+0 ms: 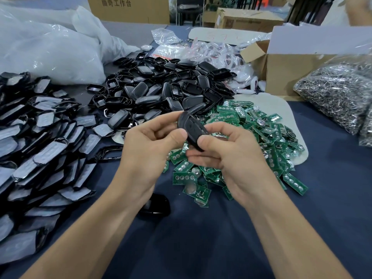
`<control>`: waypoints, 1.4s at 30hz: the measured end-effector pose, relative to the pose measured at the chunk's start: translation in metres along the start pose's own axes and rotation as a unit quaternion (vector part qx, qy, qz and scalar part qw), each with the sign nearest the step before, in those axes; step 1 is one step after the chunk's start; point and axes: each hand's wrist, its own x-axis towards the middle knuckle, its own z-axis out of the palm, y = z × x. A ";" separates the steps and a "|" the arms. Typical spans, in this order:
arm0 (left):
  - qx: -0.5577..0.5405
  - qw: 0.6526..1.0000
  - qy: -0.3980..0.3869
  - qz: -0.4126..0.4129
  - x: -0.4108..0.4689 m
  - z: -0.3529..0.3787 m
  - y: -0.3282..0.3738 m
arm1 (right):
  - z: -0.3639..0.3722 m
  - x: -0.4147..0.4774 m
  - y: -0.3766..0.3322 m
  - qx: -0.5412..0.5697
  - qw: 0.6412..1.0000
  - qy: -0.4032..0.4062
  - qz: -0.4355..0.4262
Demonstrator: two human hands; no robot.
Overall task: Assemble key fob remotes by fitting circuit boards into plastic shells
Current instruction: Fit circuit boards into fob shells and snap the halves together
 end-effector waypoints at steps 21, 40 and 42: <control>0.000 0.999 -0.017 -0.033 -0.001 0.002 0.000 | 0.004 -0.003 0.002 -0.103 0.994 -0.009 -0.032; 0.064 0.992 0.003 -0.111 -0.001 0.003 0.000 | -0.012 0.005 -0.007 -0.033 0.996 0.039 -0.071; 0.065 0.991 0.024 -0.112 -0.001 0.003 -0.001 | -0.012 0.004 -0.006 -0.039 0.996 0.035 -0.066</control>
